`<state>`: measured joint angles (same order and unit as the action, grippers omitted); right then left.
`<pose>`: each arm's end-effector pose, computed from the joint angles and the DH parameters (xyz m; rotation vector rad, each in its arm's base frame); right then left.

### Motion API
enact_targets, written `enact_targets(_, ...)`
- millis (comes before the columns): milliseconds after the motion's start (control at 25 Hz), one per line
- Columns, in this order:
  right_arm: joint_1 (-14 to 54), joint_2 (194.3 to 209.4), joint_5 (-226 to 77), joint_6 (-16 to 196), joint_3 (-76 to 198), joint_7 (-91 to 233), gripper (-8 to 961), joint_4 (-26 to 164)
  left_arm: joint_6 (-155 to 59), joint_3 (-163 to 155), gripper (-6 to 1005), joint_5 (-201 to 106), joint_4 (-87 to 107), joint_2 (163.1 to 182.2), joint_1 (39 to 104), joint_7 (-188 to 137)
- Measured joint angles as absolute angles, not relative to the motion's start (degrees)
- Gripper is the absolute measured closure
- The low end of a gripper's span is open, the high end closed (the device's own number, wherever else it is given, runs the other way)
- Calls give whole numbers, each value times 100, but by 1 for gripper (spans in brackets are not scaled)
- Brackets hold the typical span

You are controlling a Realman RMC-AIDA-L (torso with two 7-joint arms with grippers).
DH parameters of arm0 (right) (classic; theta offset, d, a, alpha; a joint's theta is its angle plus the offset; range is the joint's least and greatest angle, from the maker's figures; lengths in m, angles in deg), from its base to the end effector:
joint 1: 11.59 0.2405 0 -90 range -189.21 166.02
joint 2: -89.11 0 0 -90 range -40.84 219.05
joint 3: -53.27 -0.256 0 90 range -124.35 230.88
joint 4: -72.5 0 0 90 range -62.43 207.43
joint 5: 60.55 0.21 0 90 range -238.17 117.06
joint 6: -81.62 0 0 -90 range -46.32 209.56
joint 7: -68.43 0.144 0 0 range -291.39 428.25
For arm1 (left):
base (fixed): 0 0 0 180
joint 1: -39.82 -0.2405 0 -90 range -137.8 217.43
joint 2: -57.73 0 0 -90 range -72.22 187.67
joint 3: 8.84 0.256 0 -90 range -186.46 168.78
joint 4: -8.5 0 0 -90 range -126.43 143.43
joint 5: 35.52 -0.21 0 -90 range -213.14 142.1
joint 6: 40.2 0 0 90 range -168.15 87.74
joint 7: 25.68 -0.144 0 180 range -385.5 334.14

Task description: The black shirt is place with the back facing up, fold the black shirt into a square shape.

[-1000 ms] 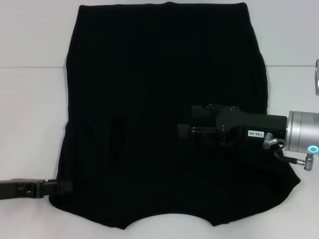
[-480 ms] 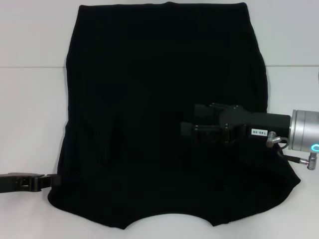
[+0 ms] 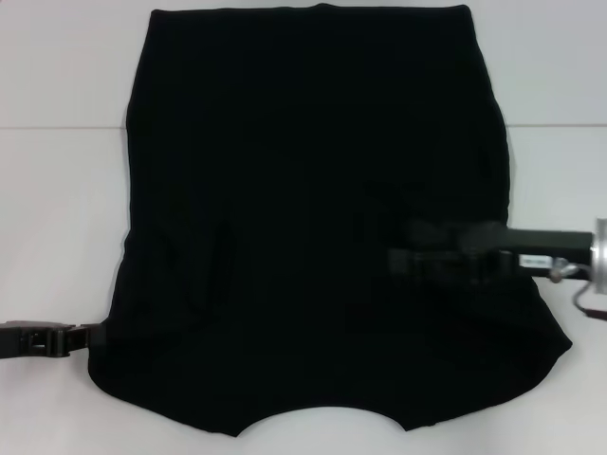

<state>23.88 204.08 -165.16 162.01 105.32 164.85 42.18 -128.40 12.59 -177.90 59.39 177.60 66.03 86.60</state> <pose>0.2438 0.3619 -0.0101 -2.6844 1.0087 0.7078 -0.3469 0.3004 0.0500 -2.2795 -1.4820 -0.3262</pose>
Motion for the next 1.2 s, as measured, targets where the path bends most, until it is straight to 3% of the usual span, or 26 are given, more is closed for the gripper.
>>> enact_targets(280,2020,19920,-16804,16546,10516,17670,14,4165,-12881,1252,973,-17764,5933,17759,6641,8684)
enact_targets(560,1672,19557,-17145,16790,10263,18326,15,4119,-12838,1254,974,-17753,5891,17761,6683,8689)
enact_targets(1000,1674,19465,-18407,16869,9541,18841,16,4066,-12826,1270,973,-17746,5886,17761,6718,8715)
enact_targets(1200,1753,19513,-18781,16850,9538,19022,124,4068,-12823,1279,973,-17747,5886,17761,6725,8717)
